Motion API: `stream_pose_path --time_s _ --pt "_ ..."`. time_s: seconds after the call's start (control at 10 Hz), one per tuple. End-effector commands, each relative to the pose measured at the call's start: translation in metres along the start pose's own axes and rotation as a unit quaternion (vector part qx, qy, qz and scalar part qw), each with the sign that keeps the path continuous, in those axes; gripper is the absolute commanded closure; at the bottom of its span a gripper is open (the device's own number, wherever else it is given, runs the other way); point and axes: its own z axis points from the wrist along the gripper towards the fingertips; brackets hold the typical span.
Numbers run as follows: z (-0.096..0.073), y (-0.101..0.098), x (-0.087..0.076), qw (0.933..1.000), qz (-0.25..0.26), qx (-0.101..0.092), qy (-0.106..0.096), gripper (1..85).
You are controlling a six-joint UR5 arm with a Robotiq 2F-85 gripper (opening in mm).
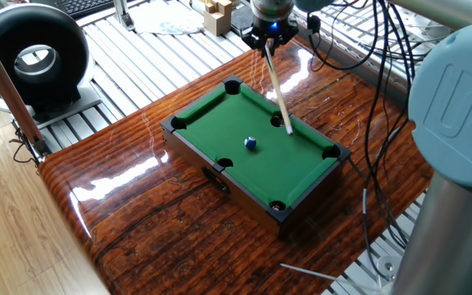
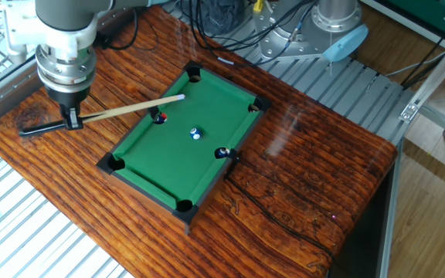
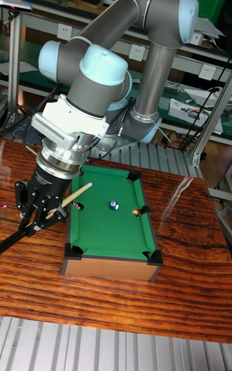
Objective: Hit the pool ball
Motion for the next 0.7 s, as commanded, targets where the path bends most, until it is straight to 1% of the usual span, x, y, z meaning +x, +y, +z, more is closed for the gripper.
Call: stream_pose_path --time_s 0.0,0.1,0.2,0.3,0.5,0.6 --pt "0.000 -0.004 -0.001 1.0000 -0.004 0.005 0.000 84.7" --pt "-0.001 0.001 -0.006 0.9999 -0.004 -0.004 -0.010 84.7" --pt "-0.001 0.005 -0.014 0.9995 -0.012 -0.012 -0.026 84.7" --pt "-0.001 0.004 -0.017 0.9994 -0.014 -0.009 -0.031 84.7" --pt "-0.001 0.003 -0.015 0.9994 -0.016 -0.008 -0.028 84.7" --pt "0.000 0.005 -0.003 0.9996 -0.016 -0.010 -0.021 84.7"
